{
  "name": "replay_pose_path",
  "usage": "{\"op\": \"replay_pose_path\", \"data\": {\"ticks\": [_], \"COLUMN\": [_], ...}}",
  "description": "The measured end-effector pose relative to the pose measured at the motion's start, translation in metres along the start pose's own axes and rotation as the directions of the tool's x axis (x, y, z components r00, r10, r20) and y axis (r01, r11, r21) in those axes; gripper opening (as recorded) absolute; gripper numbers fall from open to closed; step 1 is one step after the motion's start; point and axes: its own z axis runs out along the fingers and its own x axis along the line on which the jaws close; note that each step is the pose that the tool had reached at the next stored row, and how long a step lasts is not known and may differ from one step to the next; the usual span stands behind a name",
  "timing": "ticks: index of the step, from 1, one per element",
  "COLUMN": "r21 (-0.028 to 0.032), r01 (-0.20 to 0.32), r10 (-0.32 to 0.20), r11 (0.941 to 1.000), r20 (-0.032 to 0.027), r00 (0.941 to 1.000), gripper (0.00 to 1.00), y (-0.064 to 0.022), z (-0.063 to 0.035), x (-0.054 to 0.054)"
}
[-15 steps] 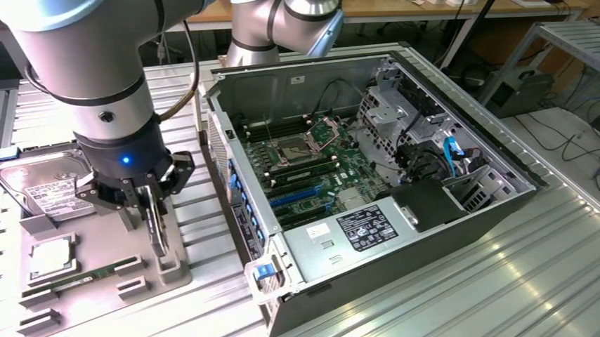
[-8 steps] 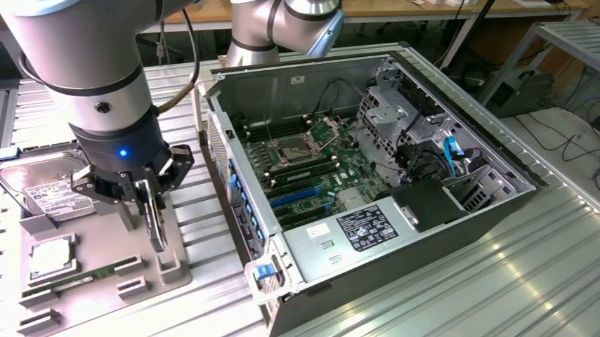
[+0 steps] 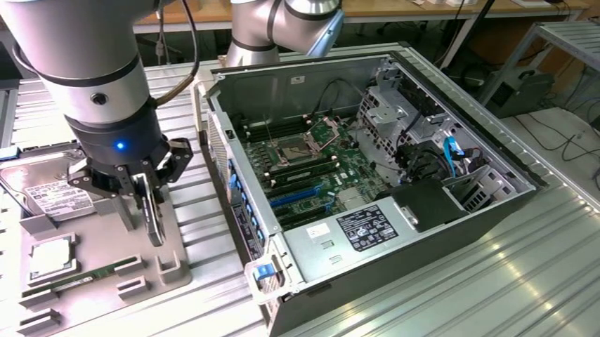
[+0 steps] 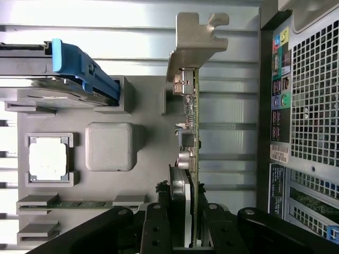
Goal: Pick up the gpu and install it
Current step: 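Pick up the gpu and move the gpu toward the slot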
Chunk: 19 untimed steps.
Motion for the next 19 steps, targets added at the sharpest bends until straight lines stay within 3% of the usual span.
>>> {"op": "replay_pose_path", "data": {"ticks": [4, 19], "r21": [-0.0053, -0.0069], "r01": [0.0, 0.0], "r10": [0.0, 0.0], "r11": [1.0, 1.0], "r20": [0.0002, 0.0002], "r00": [1.0, 1.0], "gripper": [0.28, 0.28], "y": [0.0004, 0.0019], "z": [-0.009, -0.0396], "x": [0.0, -0.001]}}
